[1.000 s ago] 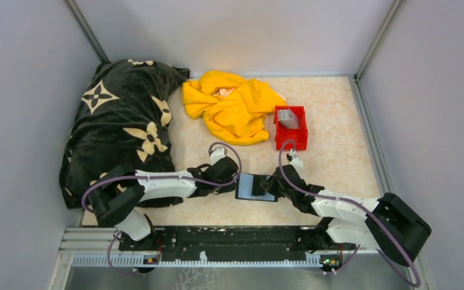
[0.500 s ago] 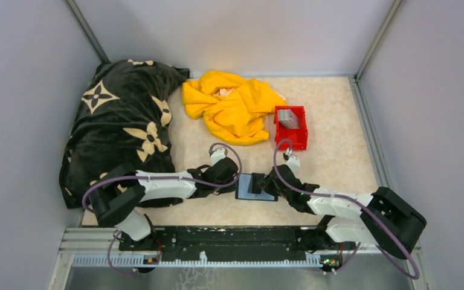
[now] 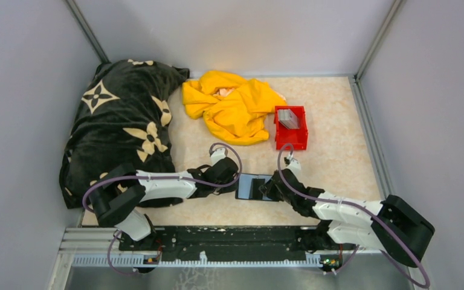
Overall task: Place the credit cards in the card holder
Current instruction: Insert the credit card into the card holder.
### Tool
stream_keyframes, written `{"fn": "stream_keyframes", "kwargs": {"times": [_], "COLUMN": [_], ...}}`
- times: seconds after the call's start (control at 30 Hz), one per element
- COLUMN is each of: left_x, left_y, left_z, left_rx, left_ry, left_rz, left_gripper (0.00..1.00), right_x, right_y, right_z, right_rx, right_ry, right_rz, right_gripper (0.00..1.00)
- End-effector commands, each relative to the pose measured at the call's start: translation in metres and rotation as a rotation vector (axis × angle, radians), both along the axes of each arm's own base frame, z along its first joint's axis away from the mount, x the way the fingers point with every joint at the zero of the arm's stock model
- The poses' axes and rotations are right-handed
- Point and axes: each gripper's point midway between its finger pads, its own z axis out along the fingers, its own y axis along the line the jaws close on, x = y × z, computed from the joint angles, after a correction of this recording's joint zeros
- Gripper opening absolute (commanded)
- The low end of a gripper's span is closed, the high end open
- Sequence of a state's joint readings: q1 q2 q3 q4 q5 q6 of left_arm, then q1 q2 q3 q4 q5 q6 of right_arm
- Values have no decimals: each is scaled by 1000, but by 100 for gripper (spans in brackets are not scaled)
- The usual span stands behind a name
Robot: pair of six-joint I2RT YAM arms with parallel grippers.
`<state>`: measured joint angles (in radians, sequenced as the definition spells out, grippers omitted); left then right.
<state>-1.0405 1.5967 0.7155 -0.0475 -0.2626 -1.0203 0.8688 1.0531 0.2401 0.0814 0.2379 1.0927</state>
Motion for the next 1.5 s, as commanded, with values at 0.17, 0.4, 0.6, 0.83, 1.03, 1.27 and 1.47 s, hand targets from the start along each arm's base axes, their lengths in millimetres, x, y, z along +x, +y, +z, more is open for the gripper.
{"fn": "stream_keyframes", "kwargs": {"times": [0.17,0.4,0.6,0.83,1.03,1.27,1.47], "left_x": [-56,-57,-57,-58,-59,-59,-59], "left_y": [69,69,68,69,69,69,68], "left_z": [-69,-71,-72,-73,-74,-74,-74], "left_rx": [298,296,294,294,291,290,284], "left_ry": [215,219,221,223,226,225,222], "left_rz": [-56,-59,-61,-63,-64,-68,-72], "left_gripper": [14,14,14,14,14,14,13], "right_x": [-21,-17,-18,-18,-19,-22,-23], "right_y": [-17,-16,-16,-16,-20,-26,-23], "right_z": [-42,-45,-46,-39,-38,-38,-37], "right_rx": [-161,-199,-245,-277,-321,-390,-466], "right_ry": [109,112,127,113,122,137,155], "right_rz": [57,66,91,96,111,126,157], "right_gripper": [0,0,28,42,44,44,44]}}
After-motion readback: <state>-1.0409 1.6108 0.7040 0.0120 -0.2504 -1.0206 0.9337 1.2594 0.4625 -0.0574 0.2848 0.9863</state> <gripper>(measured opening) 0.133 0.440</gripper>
